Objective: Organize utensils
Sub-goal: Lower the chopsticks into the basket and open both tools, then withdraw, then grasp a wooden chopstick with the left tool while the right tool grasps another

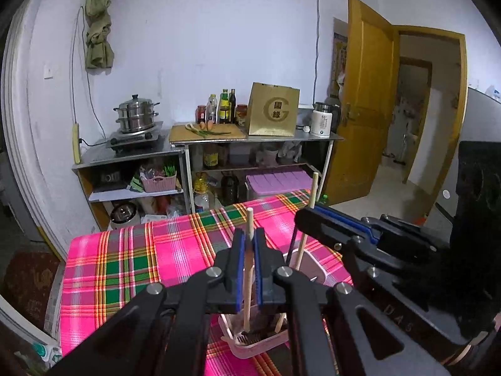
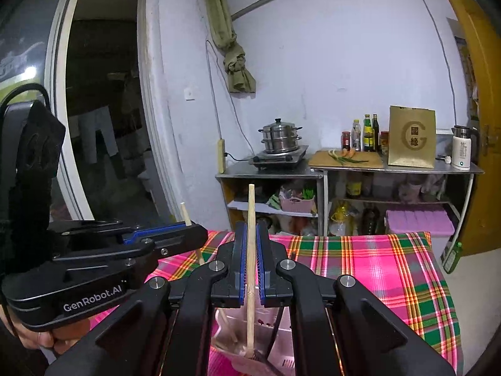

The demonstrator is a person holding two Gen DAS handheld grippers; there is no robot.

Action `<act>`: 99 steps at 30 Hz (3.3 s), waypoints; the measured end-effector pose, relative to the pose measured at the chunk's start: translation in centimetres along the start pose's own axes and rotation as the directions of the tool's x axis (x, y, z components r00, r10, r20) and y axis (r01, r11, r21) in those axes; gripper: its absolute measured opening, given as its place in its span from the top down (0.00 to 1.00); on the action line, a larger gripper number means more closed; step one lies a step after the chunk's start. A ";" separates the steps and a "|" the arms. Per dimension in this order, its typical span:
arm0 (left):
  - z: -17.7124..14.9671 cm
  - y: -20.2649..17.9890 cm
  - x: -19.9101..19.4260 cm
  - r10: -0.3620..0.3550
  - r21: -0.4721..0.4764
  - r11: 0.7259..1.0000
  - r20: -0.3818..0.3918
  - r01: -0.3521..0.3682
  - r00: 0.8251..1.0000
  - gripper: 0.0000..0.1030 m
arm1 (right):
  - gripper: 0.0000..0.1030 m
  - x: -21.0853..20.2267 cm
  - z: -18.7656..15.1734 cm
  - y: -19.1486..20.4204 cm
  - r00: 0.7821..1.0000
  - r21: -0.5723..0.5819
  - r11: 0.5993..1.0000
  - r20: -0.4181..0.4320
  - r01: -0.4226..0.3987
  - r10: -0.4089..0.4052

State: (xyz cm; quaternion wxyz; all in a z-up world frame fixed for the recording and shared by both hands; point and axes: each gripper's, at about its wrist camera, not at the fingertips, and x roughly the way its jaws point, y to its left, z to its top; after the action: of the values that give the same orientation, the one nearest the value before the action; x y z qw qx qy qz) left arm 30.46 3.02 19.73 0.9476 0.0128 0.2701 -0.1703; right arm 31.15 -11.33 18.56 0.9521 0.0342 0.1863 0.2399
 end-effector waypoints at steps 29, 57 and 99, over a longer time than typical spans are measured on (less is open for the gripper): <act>-5.4 0.5 3.2 -0.003 -0.026 1.000 -0.129 0.000 0.992 0.94 | 0.94 2.2 -5.8 -1.2 0.986 -0.026 0.999 -0.163 0.034 -0.038; -14.0 -1.4 -8.5 0.000 -0.093 0.996 -0.019 -0.002 1.000 0.71 | 0.78 -13.5 -10.6 -0.2 0.993 0.007 0.998 -0.103 0.056 -0.055; -23.5 -1.3 2.6 0.024 -0.065 0.997 -0.372 -0.052 0.928 0.71 | 0.78 -5.1 -22.9 -2.3 0.857 0.047 0.983 -0.498 0.177 -0.131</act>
State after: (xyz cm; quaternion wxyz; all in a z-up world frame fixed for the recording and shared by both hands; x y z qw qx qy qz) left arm 20.14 3.68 -1.54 0.8825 0.0151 0.4498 -0.1365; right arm 19.56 -16.31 -1.34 0.8867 0.0003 0.4356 0.1550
